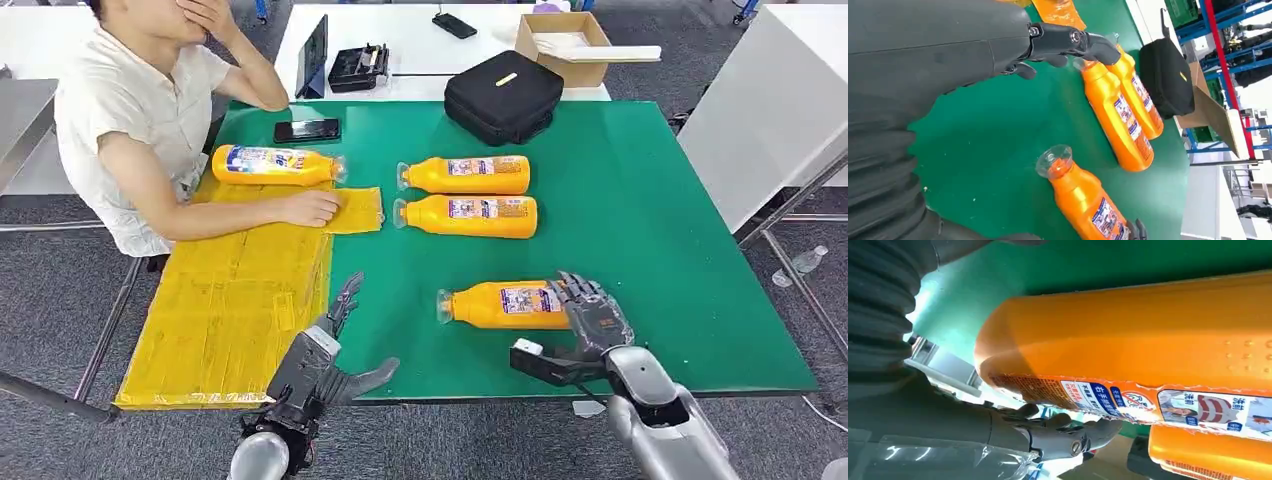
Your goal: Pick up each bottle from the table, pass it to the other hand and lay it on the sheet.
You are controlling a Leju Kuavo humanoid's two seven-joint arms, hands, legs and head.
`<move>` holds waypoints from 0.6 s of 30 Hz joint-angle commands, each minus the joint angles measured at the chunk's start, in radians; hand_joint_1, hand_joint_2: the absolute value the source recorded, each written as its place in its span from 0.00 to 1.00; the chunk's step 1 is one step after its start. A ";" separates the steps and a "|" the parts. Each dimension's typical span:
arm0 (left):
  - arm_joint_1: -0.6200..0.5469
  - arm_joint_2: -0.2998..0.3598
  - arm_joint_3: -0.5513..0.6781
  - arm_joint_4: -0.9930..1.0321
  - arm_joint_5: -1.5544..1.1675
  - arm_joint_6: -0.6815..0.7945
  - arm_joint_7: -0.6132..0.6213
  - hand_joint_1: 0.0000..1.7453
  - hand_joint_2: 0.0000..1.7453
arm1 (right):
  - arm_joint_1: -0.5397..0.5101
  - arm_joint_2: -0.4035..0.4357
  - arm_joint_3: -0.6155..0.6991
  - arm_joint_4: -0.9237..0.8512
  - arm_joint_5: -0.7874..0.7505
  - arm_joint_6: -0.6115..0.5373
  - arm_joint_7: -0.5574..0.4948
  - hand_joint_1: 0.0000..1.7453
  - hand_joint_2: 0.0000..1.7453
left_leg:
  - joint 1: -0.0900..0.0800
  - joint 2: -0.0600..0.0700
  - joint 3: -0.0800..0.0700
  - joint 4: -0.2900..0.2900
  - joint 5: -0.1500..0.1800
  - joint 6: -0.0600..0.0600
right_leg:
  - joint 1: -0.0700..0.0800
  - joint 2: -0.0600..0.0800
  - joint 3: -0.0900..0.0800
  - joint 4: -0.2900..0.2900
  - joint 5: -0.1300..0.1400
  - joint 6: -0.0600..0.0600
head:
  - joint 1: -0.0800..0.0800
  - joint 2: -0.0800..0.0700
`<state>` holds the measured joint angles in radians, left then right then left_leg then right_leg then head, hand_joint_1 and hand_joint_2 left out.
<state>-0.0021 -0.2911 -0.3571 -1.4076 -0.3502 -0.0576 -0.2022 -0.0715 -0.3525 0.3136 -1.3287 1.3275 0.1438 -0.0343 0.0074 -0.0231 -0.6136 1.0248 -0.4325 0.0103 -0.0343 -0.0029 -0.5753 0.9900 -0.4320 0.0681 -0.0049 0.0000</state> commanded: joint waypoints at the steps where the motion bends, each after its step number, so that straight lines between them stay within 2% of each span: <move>1: 0.033 -0.025 -0.004 0.013 0.002 -0.001 0.004 0.00 1.00 | 0.026 -0.017 0.037 0.019 -0.005 0.024 0.010 0.00 1.00 | 0.002 0.001 0.003 -0.001 -0.001 0.000 | 0.002 0.000 0.003 -0.002 0.000 -0.004 | 0.000 0.000; 6: 0.046 -0.019 -0.004 0.001 -0.003 0.002 0.012 0.00 1.00 | 0.100 -0.068 0.020 -0.061 -0.032 0.039 0.034 0.00 1.00 | 0.001 -0.001 0.003 -0.001 -0.001 0.000 | 0.002 -0.002 0.004 -0.003 -0.001 -0.004 | 0.000 0.000; 11: 0.040 -0.020 -0.005 0.008 -0.004 -0.001 0.013 0.00 1.00 | 0.105 -0.055 -0.010 -0.036 -0.074 0.057 0.056 0.00 1.00 | 0.002 -0.001 0.004 -0.001 -0.002 0.000 | 0.003 -0.003 0.006 -0.003 -0.002 -0.005 | 0.000 0.000; 13: 0.029 -0.022 -0.012 0.020 -0.005 -0.007 0.013 0.00 1.00 | 0.073 -0.037 -0.042 0.037 -0.103 0.057 0.057 0.00 1.00 | 0.002 0.000 0.003 -0.001 -0.001 0.000 | 0.003 -0.002 0.005 -0.003 -0.001 -0.005 | 0.000 0.000; 14: 0.014 -0.026 -0.021 0.037 -0.008 -0.017 0.010 0.00 1.00 | -0.001 0.052 -0.112 0.158 -0.073 -0.091 0.049 0.00 1.00 | 0.002 0.001 0.004 -0.001 -0.001 0.000 | 0.003 -0.001 0.005 -0.003 -0.001 -0.005 | 0.000 0.000; 15: 0.005 -0.033 -0.024 0.048 -0.009 -0.016 0.008 0.00 1.00 | -0.075 0.104 -0.126 0.262 -0.026 -0.118 0.024 0.00 1.00 | 0.001 0.001 0.002 -0.001 -0.001 0.000 | 0.001 0.000 0.002 -0.002 0.000 -0.002 | 0.000 0.000; 16: 0.000 -0.035 -0.029 0.054 -0.013 -0.014 0.008 0.00 1.00 | -0.132 0.140 -0.129 0.335 0.018 -0.131 0.014 0.00 1.00 | 0.002 0.007 0.004 -0.002 0.000 0.000 | 0.003 0.005 0.003 -0.004 0.002 -0.004 | 0.000 0.000; 18: -0.002 -0.037 -0.030 0.053 -0.013 -0.014 0.008 0.00 1.00 | -0.150 0.152 -0.126 0.342 0.021 -0.122 0.017 0.00 1.00 | 0.002 0.007 0.003 -0.002 0.000 0.000 | 0.003 0.006 0.003 -0.004 0.003 -0.003 | 0.001 0.000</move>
<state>0.0121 -0.2892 -0.3578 -1.4168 -0.3544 -0.0675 -0.1949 -0.0334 -0.3871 0.2883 -1.3583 1.2654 0.1115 0.0068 0.0074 -0.0220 -0.6141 1.0245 -0.4328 0.0104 -0.0341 -0.0020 -0.5753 0.9899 -0.4318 0.0681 -0.0042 0.0000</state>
